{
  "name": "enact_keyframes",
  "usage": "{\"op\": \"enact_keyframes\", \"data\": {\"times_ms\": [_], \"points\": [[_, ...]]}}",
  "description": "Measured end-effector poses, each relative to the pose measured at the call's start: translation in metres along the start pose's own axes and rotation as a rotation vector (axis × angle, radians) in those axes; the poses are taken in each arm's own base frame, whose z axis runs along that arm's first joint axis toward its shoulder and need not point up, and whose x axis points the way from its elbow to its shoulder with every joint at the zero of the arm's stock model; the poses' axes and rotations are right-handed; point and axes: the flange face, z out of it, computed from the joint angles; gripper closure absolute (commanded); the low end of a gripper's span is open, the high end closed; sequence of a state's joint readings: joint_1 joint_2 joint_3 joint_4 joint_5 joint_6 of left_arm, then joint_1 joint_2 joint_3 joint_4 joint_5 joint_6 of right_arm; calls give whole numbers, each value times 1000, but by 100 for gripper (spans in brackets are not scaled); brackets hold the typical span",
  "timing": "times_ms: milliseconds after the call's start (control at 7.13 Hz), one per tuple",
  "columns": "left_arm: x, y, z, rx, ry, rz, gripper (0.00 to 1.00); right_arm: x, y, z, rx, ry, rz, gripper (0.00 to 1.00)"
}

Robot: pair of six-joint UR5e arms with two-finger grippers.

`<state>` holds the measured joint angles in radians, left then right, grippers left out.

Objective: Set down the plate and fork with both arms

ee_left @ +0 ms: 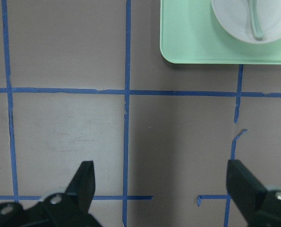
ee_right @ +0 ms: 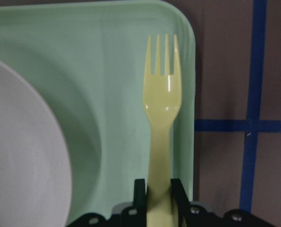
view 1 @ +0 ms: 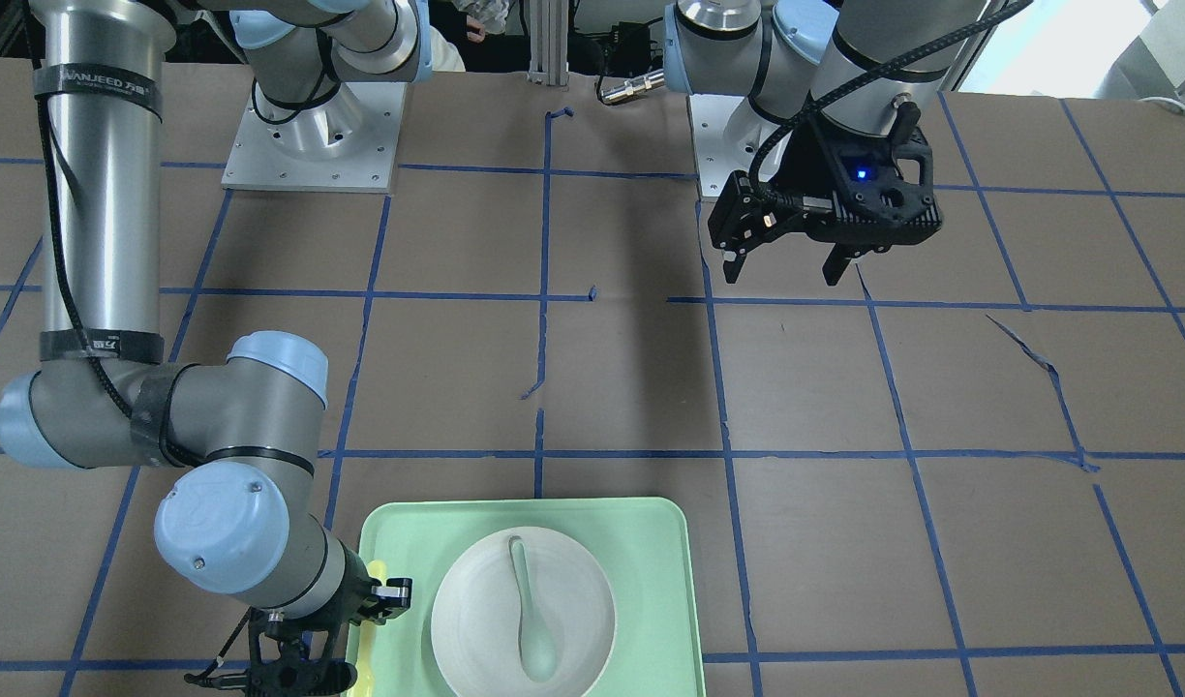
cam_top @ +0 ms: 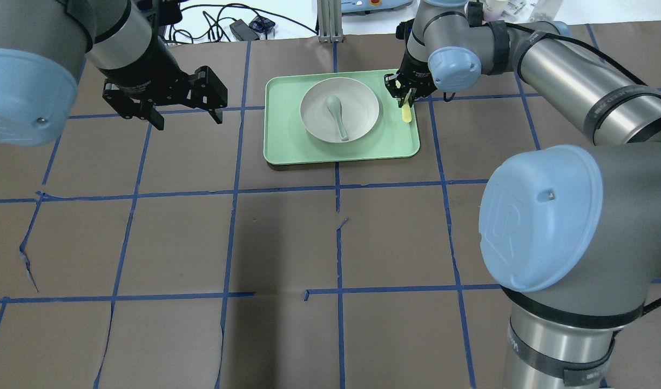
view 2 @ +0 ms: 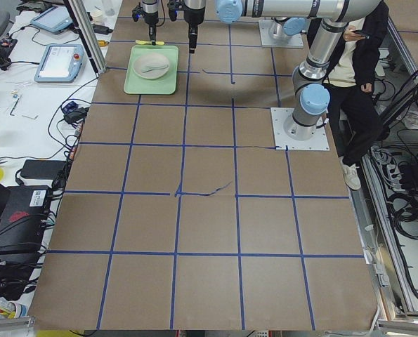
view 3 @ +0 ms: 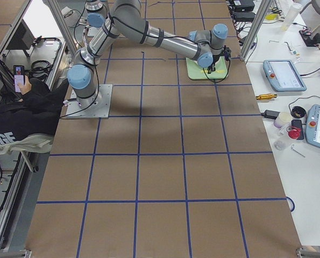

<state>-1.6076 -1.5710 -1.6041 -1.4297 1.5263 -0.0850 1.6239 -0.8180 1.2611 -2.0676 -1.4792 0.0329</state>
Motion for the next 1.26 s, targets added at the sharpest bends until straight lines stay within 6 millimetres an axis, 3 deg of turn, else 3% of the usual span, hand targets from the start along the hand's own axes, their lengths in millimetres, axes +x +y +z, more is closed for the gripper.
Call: {"op": "enact_keyframes", "data": {"times_ms": [140,280,421,701,841,981,1262], "points": [[0,0,0,0,0,-1,0,0,2,6,-8,-4,-1,96],[0,0,0,0,0,-1,0,0,4,12,-17,-13,-2,71],[0,0,0,0,0,-1,0,-1,7,16,-22,-25,-2,1],[0,0,0,0,0,-1,0,-2,9,11,-11,-31,-20,0],[0,0,0,-1,0,0,0,0,10,-11,16,-20,-49,0],[0,0,0,-2,0,1,0,3,16,-52,49,8,-69,0],[0,1,0,-4,-2,0,0,6,53,-164,60,65,-65,0]]}}
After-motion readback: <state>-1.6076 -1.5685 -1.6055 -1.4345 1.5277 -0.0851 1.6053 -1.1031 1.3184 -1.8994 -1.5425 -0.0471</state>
